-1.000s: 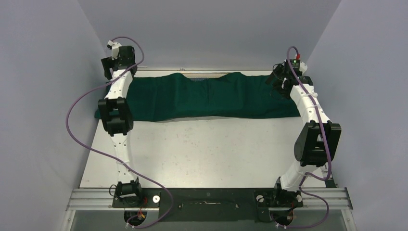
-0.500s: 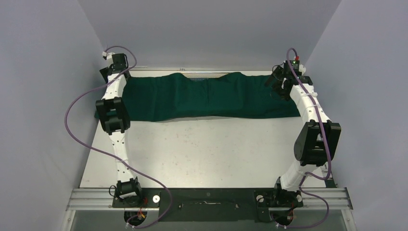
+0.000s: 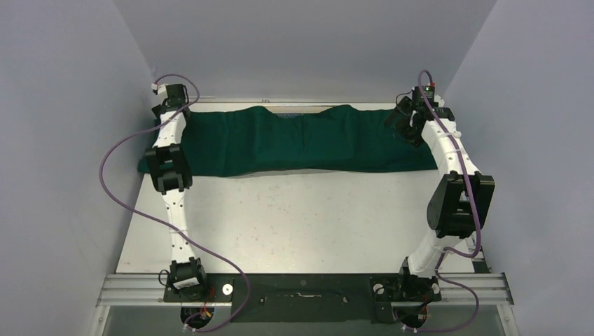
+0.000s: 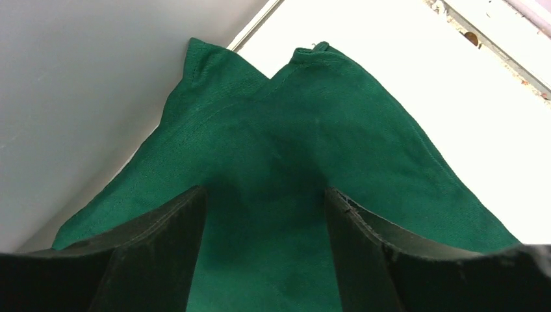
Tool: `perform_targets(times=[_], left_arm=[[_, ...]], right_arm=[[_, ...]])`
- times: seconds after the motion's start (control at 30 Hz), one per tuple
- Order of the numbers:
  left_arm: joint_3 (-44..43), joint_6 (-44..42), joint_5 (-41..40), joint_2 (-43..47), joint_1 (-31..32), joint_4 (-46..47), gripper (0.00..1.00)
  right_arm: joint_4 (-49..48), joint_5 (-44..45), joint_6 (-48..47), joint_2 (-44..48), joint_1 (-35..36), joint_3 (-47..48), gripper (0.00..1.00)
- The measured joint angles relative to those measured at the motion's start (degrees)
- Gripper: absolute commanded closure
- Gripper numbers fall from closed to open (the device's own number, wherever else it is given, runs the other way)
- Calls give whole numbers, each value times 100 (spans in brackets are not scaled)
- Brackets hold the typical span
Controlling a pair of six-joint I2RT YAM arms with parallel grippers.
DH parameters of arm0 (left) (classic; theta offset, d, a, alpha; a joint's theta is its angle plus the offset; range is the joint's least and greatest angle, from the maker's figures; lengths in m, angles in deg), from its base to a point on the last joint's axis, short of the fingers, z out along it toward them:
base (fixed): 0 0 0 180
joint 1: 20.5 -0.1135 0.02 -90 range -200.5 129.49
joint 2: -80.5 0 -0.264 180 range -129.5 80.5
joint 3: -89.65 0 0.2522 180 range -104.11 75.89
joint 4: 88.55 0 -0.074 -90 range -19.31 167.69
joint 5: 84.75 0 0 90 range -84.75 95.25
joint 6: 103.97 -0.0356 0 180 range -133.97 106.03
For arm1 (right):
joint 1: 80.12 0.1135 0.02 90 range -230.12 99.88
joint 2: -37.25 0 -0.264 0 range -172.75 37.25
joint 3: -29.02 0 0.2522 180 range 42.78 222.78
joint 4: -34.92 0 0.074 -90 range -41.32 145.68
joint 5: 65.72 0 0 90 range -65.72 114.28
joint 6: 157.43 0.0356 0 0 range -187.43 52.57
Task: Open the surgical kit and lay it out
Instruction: Open the surgical kit at the center of the board.
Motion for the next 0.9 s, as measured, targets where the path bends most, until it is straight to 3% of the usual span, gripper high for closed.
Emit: perform_targets(times=[0.27,0.43,0.63,0.9], left_arm=[[0,205,299,0,-142,-57,66],[0,299,372,0,-162,-81,72],[94,221,455,33,-162,48,98],[111,2,579,44,-179,101,100]], right_arm=[[55,-7,70,-146,22,334,21],[87,-22,76,-275,81,518,21],[125,-33,81,-323,122,586,21],[160,-31,85,-463,122,678,22]])
